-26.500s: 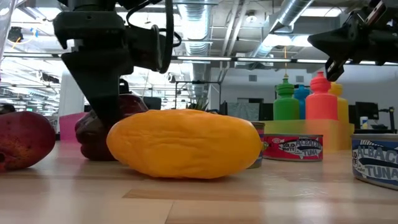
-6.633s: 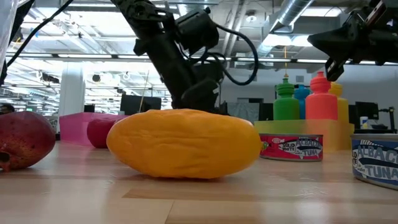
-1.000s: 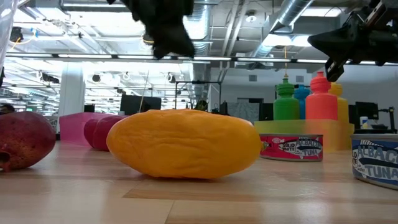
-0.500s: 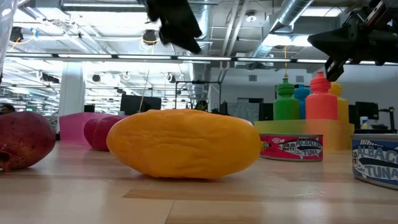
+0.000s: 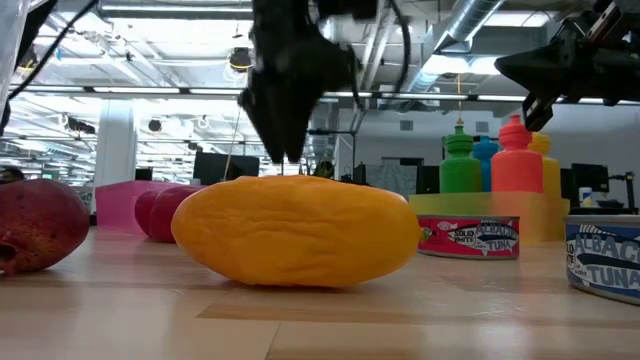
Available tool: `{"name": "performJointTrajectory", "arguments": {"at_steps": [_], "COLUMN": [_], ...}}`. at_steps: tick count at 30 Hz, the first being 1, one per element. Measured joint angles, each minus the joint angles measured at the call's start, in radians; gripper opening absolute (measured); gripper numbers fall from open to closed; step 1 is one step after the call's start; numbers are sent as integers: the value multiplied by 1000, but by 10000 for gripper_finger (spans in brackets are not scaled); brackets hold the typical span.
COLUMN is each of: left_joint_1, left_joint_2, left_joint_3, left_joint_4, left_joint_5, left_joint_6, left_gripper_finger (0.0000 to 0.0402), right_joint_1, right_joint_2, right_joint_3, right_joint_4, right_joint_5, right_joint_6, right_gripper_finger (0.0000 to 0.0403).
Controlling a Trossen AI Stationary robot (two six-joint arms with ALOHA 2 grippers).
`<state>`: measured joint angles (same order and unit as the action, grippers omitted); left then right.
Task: Pick & Place Food Item
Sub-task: Put the blue pink tuna can into the pink bin
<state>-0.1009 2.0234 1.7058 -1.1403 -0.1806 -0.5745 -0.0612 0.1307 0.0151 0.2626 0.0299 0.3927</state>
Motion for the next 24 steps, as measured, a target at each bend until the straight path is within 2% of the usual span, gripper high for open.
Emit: {"name": "performJointTrajectory", "arguments": {"at_steps": [8,16,24], "left_joint_1": [58,38,22], "left_joint_2": [75,76,67], "left_joint_3": [0,-2,-120], "left_joint_4": [32,60,139], "left_joint_5": [-4,-2,30], "left_joint_6": [-102,-142,-192], "left_gripper_finger": [221,221,221], "right_joint_1": [0,0,0], "right_joint_2": [0,0,0], "right_joint_3": [0,0,0], "right_joint_4": [0,0,0], "right_joint_5": [0,0,0], "right_joint_6": [0,0,0], "right_gripper_finger": [0,0,0]}}
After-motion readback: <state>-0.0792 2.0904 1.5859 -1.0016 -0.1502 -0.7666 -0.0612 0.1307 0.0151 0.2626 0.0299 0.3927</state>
